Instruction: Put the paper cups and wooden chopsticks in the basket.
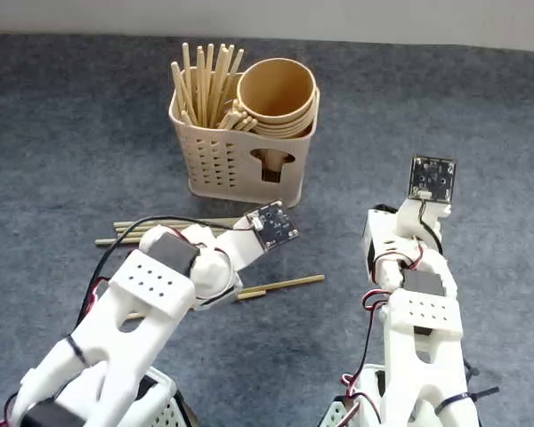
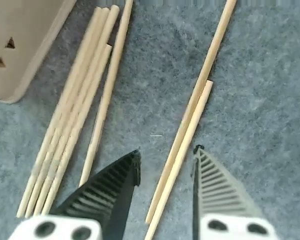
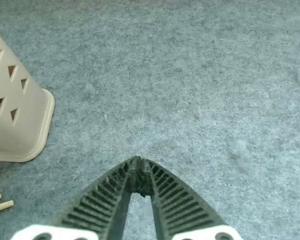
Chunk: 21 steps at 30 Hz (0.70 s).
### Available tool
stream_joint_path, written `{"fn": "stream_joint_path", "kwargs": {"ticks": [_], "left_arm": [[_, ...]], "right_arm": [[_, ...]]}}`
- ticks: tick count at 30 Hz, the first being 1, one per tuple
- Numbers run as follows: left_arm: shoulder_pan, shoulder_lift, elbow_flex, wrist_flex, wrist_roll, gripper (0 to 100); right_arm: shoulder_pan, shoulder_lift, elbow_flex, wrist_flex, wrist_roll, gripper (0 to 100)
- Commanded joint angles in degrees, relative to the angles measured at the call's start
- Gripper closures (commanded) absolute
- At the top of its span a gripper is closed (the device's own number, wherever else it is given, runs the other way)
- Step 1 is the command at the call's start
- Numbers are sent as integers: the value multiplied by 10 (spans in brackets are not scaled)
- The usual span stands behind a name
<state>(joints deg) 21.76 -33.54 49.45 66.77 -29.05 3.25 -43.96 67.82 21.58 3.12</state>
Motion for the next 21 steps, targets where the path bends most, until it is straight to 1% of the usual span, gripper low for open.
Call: {"fn": "stream_joint_path", "kwargs": {"ticks": [1, 4, 18, 21], "left_arm": [[11, 73, -5, -38, -5, 847], [9, 137, -25, -55, -6, 849], [7, 371, -176, -55, -7, 852], [7, 405, -200, -52, -7, 899]], "right_arm": [[4, -7, -3, -14, 6, 988], [3, -7, -3, -14, 6, 988], [3, -7, -3, -14, 6, 988], [3, -7, -3, -14, 6, 988]]}}
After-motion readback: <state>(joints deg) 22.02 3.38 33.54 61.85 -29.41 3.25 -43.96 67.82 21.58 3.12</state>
